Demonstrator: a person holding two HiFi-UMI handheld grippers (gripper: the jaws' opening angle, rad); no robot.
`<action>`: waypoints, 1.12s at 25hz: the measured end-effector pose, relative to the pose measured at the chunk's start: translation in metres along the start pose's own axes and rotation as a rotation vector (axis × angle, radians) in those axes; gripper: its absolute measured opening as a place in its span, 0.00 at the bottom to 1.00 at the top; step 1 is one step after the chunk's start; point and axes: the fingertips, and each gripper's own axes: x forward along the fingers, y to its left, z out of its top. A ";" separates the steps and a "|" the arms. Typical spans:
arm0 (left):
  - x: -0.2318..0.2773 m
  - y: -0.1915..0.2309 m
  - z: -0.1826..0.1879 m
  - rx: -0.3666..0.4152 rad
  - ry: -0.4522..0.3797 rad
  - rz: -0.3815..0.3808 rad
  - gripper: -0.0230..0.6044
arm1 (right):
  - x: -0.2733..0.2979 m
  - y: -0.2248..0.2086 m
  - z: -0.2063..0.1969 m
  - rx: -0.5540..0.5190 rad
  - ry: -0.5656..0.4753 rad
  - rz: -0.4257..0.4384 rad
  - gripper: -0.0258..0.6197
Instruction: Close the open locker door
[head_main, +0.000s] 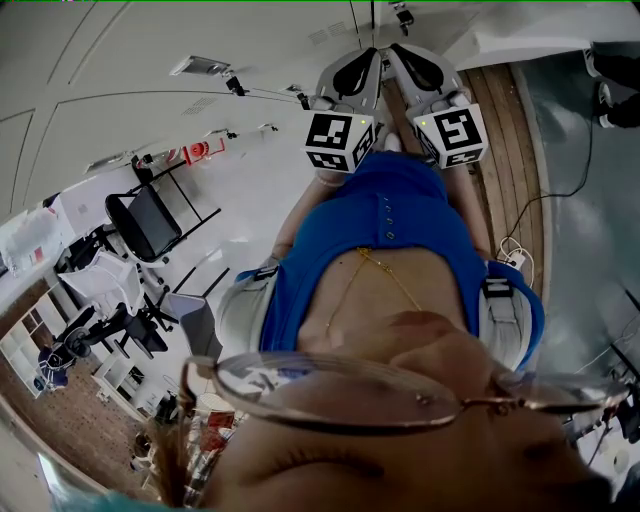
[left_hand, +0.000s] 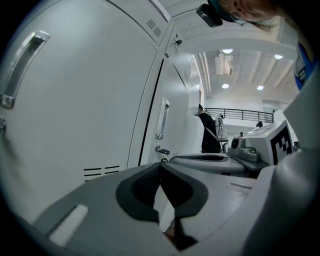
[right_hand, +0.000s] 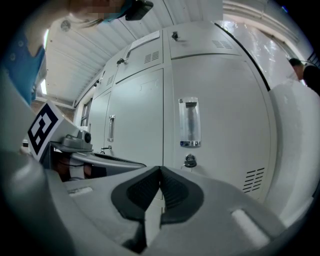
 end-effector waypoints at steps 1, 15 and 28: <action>0.000 -0.001 0.000 0.001 0.001 -0.001 0.04 | -0.001 0.000 0.001 -0.001 0.000 0.001 0.04; -0.002 -0.007 -0.001 0.004 0.003 0.002 0.04 | -0.005 0.003 0.000 -0.003 0.016 0.025 0.04; -0.002 -0.011 -0.003 0.004 0.000 -0.003 0.04 | -0.011 0.001 -0.004 -0.003 0.025 0.017 0.04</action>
